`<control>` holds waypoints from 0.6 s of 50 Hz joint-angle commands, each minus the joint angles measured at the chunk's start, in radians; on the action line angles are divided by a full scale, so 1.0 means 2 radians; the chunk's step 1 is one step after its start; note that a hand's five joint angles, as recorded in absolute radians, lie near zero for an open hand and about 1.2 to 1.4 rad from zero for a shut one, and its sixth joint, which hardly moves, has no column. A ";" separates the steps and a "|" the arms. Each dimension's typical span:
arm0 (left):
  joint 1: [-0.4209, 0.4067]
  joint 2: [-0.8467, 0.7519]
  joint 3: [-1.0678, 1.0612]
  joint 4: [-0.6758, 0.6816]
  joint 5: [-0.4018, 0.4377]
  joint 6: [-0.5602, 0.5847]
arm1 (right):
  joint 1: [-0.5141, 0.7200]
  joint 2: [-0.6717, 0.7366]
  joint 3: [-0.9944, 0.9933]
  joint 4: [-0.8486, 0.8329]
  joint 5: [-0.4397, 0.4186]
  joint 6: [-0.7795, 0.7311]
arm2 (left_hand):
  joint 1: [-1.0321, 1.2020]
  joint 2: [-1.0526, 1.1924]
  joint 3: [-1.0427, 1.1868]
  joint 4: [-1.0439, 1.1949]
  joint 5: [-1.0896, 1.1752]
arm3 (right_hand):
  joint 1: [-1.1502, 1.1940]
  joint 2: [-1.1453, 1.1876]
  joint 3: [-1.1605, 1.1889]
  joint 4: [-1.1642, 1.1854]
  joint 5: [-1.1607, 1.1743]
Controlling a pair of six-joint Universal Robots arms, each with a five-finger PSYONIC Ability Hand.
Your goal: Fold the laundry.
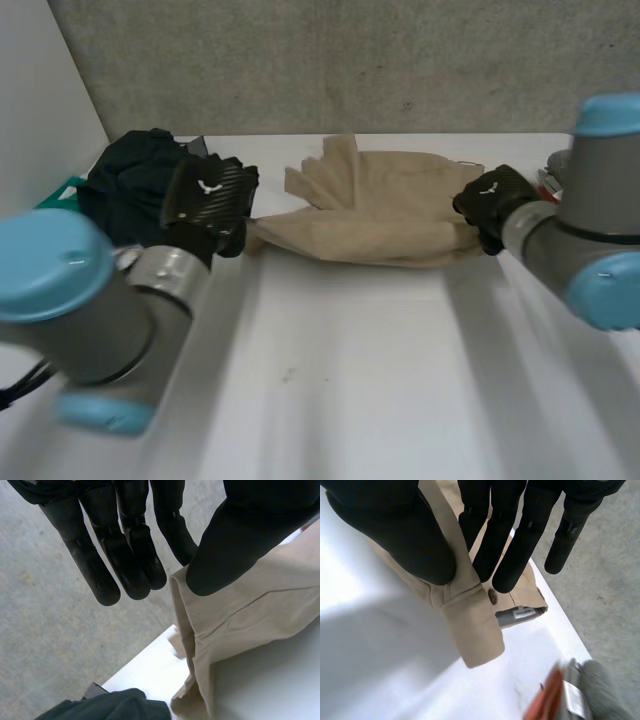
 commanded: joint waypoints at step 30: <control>-0.036 -0.166 0.190 -0.073 -0.004 -0.001 | -0.046 -0.073 0.146 -0.029 0.001 -0.044 | 0.129 0.099 0.101 0.098 0.108 | 0.160 0.114 0.106 0.412 0.108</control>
